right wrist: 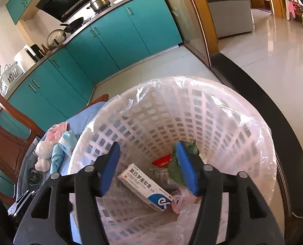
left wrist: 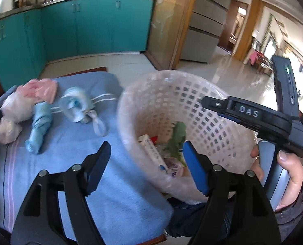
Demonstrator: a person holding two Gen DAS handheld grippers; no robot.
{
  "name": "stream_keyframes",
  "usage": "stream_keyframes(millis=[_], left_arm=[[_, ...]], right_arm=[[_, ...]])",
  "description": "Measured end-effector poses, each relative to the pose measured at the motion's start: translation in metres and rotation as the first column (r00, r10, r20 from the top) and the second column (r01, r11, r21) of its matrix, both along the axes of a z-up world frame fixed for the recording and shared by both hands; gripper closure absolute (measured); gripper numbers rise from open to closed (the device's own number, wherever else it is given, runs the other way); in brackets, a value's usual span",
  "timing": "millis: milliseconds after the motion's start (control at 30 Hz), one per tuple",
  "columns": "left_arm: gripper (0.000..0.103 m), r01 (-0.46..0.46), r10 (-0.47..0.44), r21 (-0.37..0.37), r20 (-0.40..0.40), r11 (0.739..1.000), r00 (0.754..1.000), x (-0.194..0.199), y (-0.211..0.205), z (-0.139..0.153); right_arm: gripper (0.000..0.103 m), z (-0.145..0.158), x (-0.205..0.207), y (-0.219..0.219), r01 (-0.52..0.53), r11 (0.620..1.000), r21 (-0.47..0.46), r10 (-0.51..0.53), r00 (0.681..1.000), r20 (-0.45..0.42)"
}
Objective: Collect trash
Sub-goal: 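Open both grippers to drop the box and stalk into the basket, then grasp the dark green snack bag with the left gripper while the right gripper grasps the blue mask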
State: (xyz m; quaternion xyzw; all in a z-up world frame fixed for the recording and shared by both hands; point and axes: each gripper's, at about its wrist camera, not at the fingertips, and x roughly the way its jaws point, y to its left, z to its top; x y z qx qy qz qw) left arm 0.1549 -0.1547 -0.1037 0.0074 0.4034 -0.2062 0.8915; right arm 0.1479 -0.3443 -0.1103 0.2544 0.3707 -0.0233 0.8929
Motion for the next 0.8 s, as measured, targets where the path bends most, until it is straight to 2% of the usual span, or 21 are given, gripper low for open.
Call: stream_keyframes(millis=[133, 267, 400, 500, 600, 700, 800], left_arm=[[0.027, -0.087, 0.087, -0.01, 0.003, 0.996, 0.996, -0.002, 0.033, 0.001], [0.026, -0.191, 0.191, 0.022, 0.013, 0.981, 0.982, -0.006, 0.068, -0.001], [0.026, -0.298, 0.296, 0.074, 0.025, 0.952, 0.955, -0.01, 0.114, -0.009], [0.026, -0.352, 0.352, 0.094, 0.017, 0.931, 0.936, -0.012, 0.142, -0.015], [0.032, -0.385, 0.388, 0.109, -0.006, 0.916, 0.922, -0.018, 0.168, -0.023], [0.035, -0.413, 0.418, 0.12, -0.024, 0.903, 0.908, -0.025, 0.188, -0.029], [0.035, -0.437, 0.443, 0.131, -0.022, 0.89, 0.896, -0.032, 0.203, -0.028]], right_arm=[[0.045, -0.001, 0.004, 0.005, -0.013, 1.0, 0.002, 0.013, 1.0, -0.008], [0.045, 0.003, 0.003, 0.01, -0.029, 1.0, 0.005, 0.029, 0.999, 0.017], [0.045, 0.016, -0.002, 0.02, -0.061, 0.998, 0.007, 0.06, 0.993, 0.098], [0.045, 0.026, 0.0, 0.041, -0.127, 0.992, -0.02, 0.128, 0.982, 0.139], [0.045, 0.036, 0.004, 0.077, -0.228, 0.971, -0.071, 0.237, 0.956, 0.175], [0.045, 0.039, 0.01, 0.109, -0.332, 0.941, -0.067, 0.339, 0.922, 0.188], [0.045, 0.038, 0.032, 0.146, -0.411, 0.911, -0.043, 0.413, 0.899, 0.146]])
